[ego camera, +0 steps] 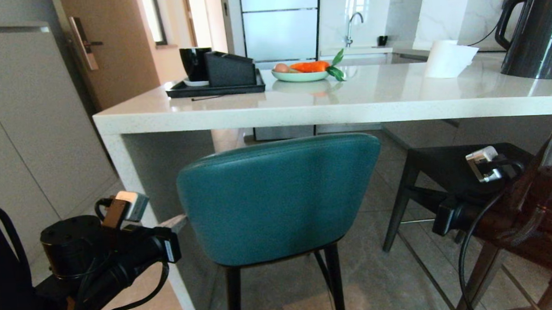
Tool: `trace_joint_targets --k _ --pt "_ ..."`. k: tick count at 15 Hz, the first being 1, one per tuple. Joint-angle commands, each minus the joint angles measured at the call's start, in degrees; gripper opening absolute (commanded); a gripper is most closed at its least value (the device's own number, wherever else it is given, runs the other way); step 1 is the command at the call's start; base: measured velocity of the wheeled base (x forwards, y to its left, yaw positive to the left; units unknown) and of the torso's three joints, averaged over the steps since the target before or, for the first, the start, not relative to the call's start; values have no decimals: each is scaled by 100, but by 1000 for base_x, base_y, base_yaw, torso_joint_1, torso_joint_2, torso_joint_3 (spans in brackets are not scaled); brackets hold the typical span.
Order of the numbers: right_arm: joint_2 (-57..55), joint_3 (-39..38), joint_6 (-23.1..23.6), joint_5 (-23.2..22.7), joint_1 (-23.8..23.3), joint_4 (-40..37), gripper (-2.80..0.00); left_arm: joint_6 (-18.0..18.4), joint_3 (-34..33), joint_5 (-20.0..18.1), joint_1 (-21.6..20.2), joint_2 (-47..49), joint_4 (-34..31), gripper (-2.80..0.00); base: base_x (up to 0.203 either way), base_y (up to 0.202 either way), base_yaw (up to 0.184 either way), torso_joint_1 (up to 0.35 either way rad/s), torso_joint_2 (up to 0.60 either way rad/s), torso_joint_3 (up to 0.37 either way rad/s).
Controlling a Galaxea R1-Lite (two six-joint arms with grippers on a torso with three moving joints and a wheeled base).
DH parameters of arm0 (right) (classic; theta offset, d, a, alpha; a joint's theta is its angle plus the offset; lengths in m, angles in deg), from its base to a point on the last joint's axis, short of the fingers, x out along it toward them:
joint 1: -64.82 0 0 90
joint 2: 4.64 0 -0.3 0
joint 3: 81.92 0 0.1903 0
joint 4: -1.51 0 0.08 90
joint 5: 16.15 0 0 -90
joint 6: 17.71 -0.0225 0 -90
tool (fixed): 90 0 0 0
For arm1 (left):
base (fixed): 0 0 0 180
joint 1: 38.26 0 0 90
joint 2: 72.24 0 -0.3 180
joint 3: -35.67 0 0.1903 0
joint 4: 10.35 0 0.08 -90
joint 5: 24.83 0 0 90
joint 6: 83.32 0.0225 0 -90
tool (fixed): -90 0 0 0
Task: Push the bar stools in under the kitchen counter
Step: Pull the blue chair out from under the dining table
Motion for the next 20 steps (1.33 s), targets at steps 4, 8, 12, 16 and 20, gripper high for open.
trace_joint_targets --k 4,8,12,16,20 --pt "-1170 1176 29 -179 -69 83 -280 -11 70 224 1 115 48 -280 0 0 0 0 0 0" --pt "-1974 2005 29 -230 122 131 -280 -31 -42 374 41 95 48 -280 0 0 0 0 0 0" --pt "-2700 2560 30 -226 192 325 -280 -31 -56 442 55 81 48 -280 0 0 0 0 0 0" --pt "-2884 2955 23 -230 238 344 -280 -25 -5 459 39 133 48 -280 0 0 0 0 0 0" --pt "-2673 2648 26 -237 642 444 -280 -31 53 464 29 266 48 -280 0 0 0 0 0 0"
